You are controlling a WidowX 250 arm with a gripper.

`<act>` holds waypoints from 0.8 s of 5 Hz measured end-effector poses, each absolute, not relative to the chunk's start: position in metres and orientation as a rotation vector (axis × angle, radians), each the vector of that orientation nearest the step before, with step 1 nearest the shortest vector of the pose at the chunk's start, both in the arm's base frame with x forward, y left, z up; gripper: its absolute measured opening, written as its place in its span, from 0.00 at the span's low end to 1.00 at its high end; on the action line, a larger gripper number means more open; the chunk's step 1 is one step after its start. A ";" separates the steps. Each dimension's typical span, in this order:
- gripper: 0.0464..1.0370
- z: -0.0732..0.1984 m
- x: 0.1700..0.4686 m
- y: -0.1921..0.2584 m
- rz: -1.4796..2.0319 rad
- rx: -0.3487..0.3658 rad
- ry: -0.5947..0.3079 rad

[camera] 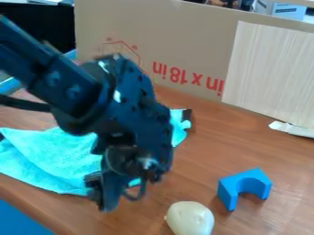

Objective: Unfold the cloth from bottom right to top left

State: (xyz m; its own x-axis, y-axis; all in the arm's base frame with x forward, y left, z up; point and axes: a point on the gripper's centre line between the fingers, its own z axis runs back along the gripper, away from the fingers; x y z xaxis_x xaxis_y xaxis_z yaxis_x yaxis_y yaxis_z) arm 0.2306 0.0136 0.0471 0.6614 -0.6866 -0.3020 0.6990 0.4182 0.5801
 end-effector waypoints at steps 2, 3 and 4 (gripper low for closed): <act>0.96 0.039 0.242 0.010 -0.863 0.746 0.031; 0.96 0.042 0.246 0.009 -0.865 0.748 0.028; 0.96 0.042 0.246 0.008 -0.869 0.738 0.036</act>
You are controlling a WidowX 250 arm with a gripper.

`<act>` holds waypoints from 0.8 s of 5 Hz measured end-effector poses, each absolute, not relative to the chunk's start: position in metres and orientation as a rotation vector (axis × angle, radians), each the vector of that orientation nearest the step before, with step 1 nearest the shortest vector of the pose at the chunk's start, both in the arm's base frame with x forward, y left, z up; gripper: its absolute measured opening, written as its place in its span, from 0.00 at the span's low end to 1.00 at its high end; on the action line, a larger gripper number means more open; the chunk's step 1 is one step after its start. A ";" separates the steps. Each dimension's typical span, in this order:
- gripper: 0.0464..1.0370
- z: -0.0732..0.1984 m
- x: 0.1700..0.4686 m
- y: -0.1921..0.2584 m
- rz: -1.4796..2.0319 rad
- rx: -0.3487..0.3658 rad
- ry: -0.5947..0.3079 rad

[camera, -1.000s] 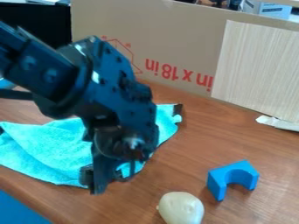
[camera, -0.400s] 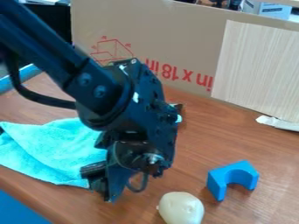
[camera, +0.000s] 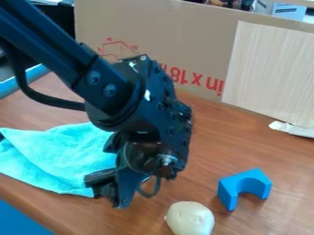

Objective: Unfold the cloth from bottom right to top left

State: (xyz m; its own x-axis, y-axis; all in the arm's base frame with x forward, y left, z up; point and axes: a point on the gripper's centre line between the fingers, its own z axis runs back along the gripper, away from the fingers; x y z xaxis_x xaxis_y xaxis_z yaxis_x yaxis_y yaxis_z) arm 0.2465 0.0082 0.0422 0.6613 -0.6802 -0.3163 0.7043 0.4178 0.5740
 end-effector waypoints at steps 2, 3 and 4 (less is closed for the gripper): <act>0.96 0.044 0.248 0.014 -0.861 0.725 0.058; 0.96 0.044 0.252 0.017 -0.853 0.721 0.062; 0.96 0.045 0.255 0.018 -0.851 0.718 0.063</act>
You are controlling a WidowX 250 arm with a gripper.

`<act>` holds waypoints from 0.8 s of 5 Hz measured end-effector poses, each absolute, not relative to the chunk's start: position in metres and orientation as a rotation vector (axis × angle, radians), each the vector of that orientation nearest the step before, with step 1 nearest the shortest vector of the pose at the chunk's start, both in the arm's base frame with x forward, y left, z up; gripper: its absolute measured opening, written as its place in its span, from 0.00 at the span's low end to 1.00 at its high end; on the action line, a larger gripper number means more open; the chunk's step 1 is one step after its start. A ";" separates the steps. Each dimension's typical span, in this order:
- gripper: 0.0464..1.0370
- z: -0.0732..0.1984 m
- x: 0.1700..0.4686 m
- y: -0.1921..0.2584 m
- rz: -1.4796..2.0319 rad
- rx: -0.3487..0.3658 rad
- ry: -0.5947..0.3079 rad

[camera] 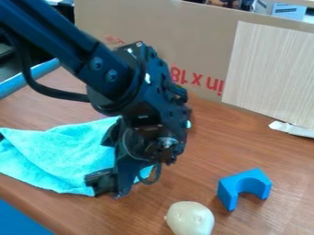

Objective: Unfold the cloth from bottom right to top left

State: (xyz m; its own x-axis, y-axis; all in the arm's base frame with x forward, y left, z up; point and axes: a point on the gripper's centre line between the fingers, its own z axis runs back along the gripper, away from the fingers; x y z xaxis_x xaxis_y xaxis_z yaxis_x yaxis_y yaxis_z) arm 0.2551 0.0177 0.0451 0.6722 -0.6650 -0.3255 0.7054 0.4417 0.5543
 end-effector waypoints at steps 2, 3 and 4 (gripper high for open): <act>0.90 0.041 0.256 0.024 -0.847 0.709 0.089; 0.62 0.039 0.256 0.025 -0.843 0.711 0.090; 0.31 0.038 0.258 0.025 -0.837 0.715 0.085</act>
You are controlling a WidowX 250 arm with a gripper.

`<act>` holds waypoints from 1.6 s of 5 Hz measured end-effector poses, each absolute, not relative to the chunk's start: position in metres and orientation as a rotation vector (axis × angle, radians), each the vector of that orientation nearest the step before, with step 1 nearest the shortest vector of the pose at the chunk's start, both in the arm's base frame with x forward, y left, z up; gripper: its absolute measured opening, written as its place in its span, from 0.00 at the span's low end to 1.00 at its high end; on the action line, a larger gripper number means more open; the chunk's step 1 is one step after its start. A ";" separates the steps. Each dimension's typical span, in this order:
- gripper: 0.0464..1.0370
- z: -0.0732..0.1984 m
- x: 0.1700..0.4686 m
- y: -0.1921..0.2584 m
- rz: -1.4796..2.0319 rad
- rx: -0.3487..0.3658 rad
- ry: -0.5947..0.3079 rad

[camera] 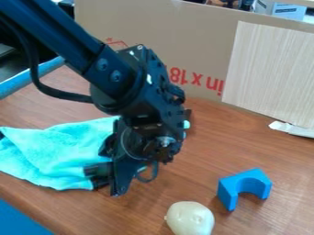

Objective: Unfold the cloth from bottom right to top left

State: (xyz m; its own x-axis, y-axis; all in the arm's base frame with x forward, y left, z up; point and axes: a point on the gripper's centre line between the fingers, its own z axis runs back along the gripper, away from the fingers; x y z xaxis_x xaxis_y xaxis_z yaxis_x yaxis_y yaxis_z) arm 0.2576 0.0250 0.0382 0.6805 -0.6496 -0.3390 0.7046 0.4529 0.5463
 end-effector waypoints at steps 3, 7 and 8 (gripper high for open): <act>0.00 0.040 0.248 0.019 -0.874 0.703 0.080; 0.71 0.042 0.245 0.022 -0.896 0.644 0.094; 0.88 0.041 0.245 0.022 -0.893 0.640 0.091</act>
State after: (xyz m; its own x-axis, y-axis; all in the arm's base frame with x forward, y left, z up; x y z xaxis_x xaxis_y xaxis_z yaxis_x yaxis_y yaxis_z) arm 0.2450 0.0218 0.0412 0.6364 -0.6964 -0.3315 0.7489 0.4551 0.4816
